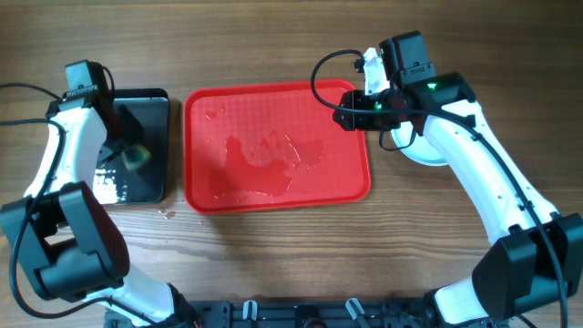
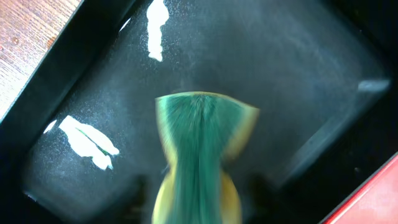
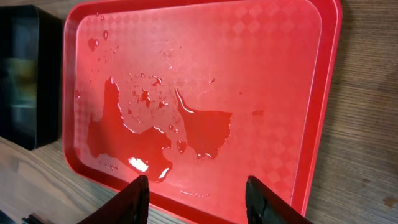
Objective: Clean dirty plates on tray and stack at the side
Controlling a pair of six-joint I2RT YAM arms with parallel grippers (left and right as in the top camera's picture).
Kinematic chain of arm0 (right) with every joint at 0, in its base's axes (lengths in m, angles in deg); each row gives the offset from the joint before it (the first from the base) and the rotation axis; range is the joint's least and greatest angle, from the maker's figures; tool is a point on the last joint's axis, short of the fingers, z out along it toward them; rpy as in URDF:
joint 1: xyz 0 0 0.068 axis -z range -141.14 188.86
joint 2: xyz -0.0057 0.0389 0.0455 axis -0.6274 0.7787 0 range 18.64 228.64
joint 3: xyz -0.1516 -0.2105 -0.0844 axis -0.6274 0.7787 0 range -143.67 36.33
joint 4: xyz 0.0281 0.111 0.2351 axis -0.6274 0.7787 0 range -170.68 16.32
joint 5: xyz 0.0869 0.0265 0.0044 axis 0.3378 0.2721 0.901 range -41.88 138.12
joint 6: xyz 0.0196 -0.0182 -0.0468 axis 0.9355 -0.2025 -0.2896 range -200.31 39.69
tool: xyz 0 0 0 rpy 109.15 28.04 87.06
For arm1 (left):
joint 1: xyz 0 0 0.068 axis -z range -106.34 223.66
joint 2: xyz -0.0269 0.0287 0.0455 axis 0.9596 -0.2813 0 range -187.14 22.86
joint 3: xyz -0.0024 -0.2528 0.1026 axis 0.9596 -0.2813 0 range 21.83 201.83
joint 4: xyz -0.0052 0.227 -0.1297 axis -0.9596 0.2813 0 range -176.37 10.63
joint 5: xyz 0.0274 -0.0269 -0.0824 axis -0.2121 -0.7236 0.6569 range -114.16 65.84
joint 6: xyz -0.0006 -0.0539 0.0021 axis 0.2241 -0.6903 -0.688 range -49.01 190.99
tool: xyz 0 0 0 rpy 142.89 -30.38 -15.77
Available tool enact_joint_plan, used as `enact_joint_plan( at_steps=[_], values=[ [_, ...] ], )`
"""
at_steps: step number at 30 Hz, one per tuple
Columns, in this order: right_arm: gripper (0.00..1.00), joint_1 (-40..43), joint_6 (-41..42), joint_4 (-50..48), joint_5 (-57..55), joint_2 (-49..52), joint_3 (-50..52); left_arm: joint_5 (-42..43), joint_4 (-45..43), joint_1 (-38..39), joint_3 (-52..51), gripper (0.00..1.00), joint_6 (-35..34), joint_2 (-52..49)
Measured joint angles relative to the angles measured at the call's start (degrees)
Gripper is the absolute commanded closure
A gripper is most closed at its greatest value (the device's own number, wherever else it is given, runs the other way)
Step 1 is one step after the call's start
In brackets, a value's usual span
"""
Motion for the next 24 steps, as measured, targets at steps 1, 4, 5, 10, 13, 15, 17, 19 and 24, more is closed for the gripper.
enact_joint_plan(
  at_steps=[1, 4, 5, 10, 13, 15, 17, 19, 24],
  values=[
    [0.49, 0.0, 0.0, 0.0, 0.0, 0.0, 0.0, 0.0, -0.2, 0.0, 0.0, 0.0, 0.0, 0.0],
    [0.49, 0.0, -0.1, 0.5, 0.0, 0.0, -0.1, 0.2, 0.9, 0.0, 0.3, 0.0, 0.1, 0.0],
    [0.48, 0.0, -0.2, 2.0, 0.0, 0.0, -0.8, 0.2, 3.4, 0.0, 1.2, 0.0, 0.1, 0.0],
    [0.38, 1.4, -1.7, 14.4, -1.9, -1.4, -16.3, 1.4, 16.9, 0.6, 12.8, 0.0, 0.1, 7.0],
    [0.0, 2.1, -2.0, 24.3, -7.0, -6.7, -25.7, 2.1, 17.4, 1.0, 15.2, 0.0, 0.1, 15.9],
    [0.0, 2.2, -2.1, 26.9, -9.5, -14.4, -28.5, 2.1, 17.6, 1.0, 15.2, 0.0, 0.1, 17.0],
    [0.0, 2.2, -2.1, 27.0, -10.1, -22.4, -29.2, 2.2, 17.7, 1.0, 15.1, 0.0, 0.1, 16.6],
    [0.0, 2.2, -2.1, 27.1, -10.3, -26.8, -29.4, 2.4, 17.7, 1.0, 15.1, 0.0, 0.1, 16.6],
    [0.0, 2.2, -3.4, 28.9, -13.2, -31.8, -29.6, 2.4, 17.8, 1.0, 15.1, 0.0, 0.1, 16.6]
  ],
)
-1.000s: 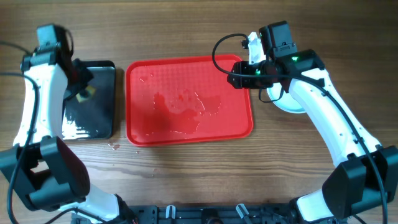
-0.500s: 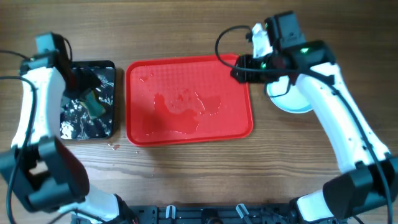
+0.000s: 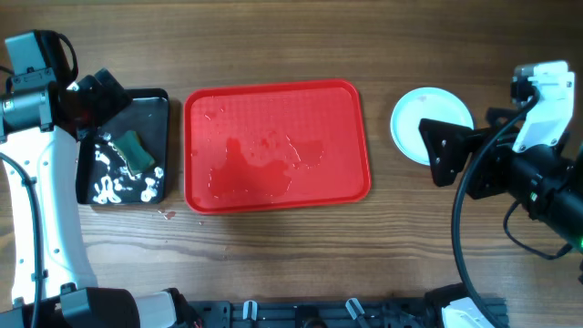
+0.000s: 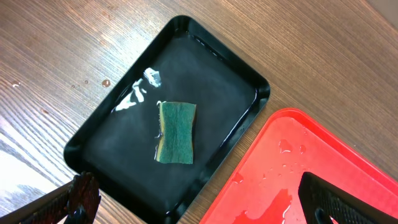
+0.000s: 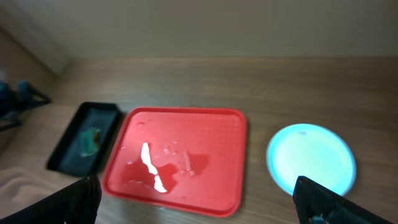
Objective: Clean dirty plates on tray and stack at the side
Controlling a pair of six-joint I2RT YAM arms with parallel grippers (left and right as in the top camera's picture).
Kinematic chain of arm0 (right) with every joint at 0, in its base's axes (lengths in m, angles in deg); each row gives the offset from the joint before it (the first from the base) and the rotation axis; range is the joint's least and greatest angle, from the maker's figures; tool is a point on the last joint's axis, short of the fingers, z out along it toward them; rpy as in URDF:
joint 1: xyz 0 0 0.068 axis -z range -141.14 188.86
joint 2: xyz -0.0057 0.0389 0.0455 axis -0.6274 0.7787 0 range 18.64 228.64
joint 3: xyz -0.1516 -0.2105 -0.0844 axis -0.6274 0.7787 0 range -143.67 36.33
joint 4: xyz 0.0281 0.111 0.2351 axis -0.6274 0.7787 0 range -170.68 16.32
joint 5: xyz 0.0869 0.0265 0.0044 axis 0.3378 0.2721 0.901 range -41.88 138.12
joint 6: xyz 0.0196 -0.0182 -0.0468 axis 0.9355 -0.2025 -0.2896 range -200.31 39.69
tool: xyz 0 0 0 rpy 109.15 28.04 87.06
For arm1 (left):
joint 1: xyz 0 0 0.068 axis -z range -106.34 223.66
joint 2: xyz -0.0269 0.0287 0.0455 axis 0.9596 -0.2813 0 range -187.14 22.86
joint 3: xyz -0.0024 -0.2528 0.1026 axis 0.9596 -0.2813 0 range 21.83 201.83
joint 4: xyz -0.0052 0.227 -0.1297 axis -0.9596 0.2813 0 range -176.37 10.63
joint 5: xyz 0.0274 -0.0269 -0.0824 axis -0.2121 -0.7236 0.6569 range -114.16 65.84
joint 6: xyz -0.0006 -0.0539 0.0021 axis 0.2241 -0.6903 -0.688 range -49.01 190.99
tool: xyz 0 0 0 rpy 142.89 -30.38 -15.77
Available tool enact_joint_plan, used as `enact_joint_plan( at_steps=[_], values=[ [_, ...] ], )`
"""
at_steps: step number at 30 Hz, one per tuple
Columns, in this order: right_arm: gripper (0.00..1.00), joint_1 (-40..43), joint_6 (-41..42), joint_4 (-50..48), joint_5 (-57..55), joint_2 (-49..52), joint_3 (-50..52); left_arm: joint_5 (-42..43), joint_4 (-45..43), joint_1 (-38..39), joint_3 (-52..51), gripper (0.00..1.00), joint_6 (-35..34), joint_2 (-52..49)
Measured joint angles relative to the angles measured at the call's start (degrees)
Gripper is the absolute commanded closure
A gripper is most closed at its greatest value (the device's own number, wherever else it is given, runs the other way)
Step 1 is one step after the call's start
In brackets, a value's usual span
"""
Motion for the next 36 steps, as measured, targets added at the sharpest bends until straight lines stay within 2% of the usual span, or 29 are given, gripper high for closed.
enact_joint_plan(
  at_steps=[3, 5, 8, 14, 16, 20, 24, 36],
  values=[
    [0.0, 0.0, -0.7, -4.0, -6.4, 0.3, 0.8, 0.0, 0.0, 0.0, 0.0, 0.0, 0.0, 0.0],
    [0.0, 0.3, -3.6, -15.0, -8.7, -0.8, 7.9, 0.2, 0.0, 0.0, 0.0, 0.0, 0.0, 0.0],
    [0.0, 3.4, -9.1, -35.1, -5.2, -8.3, 28.3, 0.5, 0.2, 0.0, 0.0, 0.0, 0.0, 0.0],
    [0.0, 8.3, -11.3, -63.6, -0.2, -37.3, 74.5, 0.6, 0.3, 0.0, 0.0, 0.0, 0.0, -0.1],
    [0.0, 9.1, -11.4, -70.1, 1.3, -45.4, 87.6, 0.6, 0.2, 0.0, 0.0, 0.0, 0.0, -0.2],
    [0.0, 9.1, -11.6, -76.0, 1.7, -56.2, 102.4, 0.6, 0.1, 0.0, 0.0, 0.0, 0.0, -0.2],
    [0.0, 9.1, -11.6, -79.5, 1.7, -61.6, 109.1, 0.6, 0.2, 0.0, 0.0, 0.0, 0.0, -0.2],
    [0.0, 9.1, -11.6, -79.0, 4.2, -62.6, 109.3, 0.6, 0.1, 0.0, 0.0, 0.0, 0.0, -0.2]
  ],
)
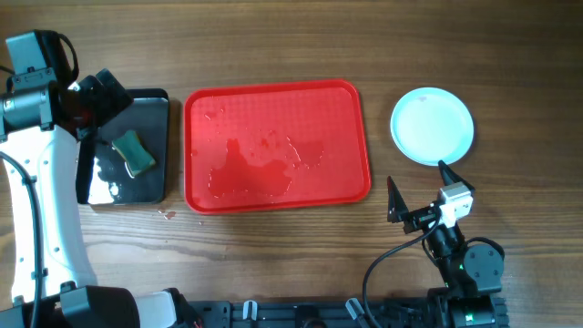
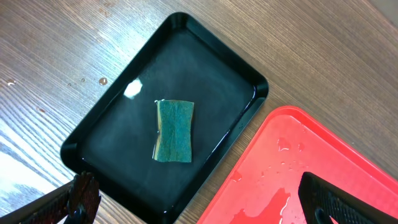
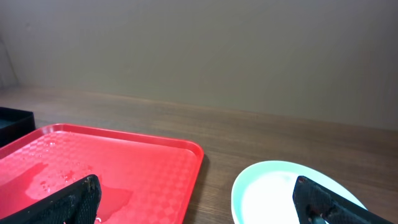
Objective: Clean dirty plates on tray and stack at the side
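The red tray (image 1: 273,146) lies mid-table, wet with puddles and bare of plates. A pale round plate (image 1: 433,126) rests on the wood to its right, also in the right wrist view as plate (image 3: 292,193) beside the red tray (image 3: 93,168). The green-and-yellow sponge (image 2: 174,130) lies loose in the black tray (image 2: 93,143). My left gripper (image 1: 96,96) hangs open high above the black tray's far left corner. My right gripper (image 1: 417,185) is open and low near the table's front edge, short of the plate.
The black tray (image 1: 96,187) holds shallow water with bright glints. A few droplets (image 1: 166,215) dot the wood between the two trays. The right arm's base (image 1: 469,264) sits at the front right edge.
My right arm has gone from the table's right edge beside the plate to low at the front edge, facing across the table. The left arm and sponge have not moved.
First my left gripper was shut on the sponge down in the black tray, and my right gripper was open over the red tray's right end. Then the sponge lay loose, the left gripper raised and open, the right arm off to the right. Now it sits at the front.
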Controlling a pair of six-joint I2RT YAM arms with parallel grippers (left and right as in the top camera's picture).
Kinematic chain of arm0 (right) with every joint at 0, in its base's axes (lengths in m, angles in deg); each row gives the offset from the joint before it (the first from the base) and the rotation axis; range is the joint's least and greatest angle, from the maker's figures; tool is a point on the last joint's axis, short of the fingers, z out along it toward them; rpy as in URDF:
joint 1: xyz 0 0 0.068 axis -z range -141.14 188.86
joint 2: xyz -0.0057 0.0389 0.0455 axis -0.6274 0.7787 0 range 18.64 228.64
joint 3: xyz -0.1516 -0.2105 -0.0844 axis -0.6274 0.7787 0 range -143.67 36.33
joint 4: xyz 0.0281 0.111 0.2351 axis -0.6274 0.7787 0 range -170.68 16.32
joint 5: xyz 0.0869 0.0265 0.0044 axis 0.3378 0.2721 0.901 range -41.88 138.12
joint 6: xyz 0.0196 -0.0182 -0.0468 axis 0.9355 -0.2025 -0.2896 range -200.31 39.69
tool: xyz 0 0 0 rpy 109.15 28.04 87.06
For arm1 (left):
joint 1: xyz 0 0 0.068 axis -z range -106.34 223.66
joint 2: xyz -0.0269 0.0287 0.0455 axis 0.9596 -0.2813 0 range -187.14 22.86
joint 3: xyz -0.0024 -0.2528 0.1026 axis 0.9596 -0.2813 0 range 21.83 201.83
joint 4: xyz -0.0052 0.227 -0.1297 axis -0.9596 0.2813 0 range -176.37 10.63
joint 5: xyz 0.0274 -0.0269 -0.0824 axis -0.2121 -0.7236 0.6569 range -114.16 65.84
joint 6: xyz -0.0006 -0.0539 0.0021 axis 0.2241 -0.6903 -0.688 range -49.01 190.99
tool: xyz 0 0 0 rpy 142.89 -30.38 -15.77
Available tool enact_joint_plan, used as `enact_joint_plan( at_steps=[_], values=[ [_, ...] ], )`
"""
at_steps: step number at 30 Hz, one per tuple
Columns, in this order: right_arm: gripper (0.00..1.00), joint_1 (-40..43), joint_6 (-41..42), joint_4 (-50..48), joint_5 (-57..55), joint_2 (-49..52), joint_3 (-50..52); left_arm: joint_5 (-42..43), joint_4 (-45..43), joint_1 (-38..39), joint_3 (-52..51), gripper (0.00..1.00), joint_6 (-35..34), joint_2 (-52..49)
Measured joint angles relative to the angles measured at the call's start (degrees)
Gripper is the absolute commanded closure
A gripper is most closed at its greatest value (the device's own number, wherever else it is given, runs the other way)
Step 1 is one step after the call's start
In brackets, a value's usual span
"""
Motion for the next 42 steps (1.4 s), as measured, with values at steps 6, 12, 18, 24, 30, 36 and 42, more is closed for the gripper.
enact_joint_plan(
  at_steps=[6, 12, 18, 24, 30, 36, 42],
  values=[
    [0.0, 0.0, 0.0, 0.0, 0.0, 0.0, 0.0, -0.1, -0.1, 2.6, -0.6, 0.0, 0.0, 3.0],
    [0.0, 0.0, 0.0, 0.0, 0.0, -0.1, 0.0, -4.8, -0.5, 13.4, -5.0, 0.0, 0.0, 30.4],
    [0.0, 0.0, 0.0, 0.0, 0.0, -0.3, 0.0, -5.6, -30.2, 17.2, -41.9, 0.0, 0.1, 54.2],
    [0.0, 0.0, 0.0, 0.1, 0.0, -0.3, 0.0, -3.5, -53.2, 17.8, -70.0, 0.0, 1.8, 74.3],
    [0.0, 0.0, 0.0, 0.0, 0.0, -0.3, 0.0, -2.9, -54.3, 17.8, -79.3, 0.0, 9.8, 85.9],
    [0.0, 0.0, 0.0, 0.0, 0.0, -0.3, 0.0, -2.8, -59.6, 17.7, -86.8, 0.0, 12.5, 85.9],
    [0.0, 0.0, 0.0, 0.0, 0.0, -0.3, 0.0, -2.4, -59.2, 17.7, -87.1, 0.0, 12.7, 85.9]
  ],
)
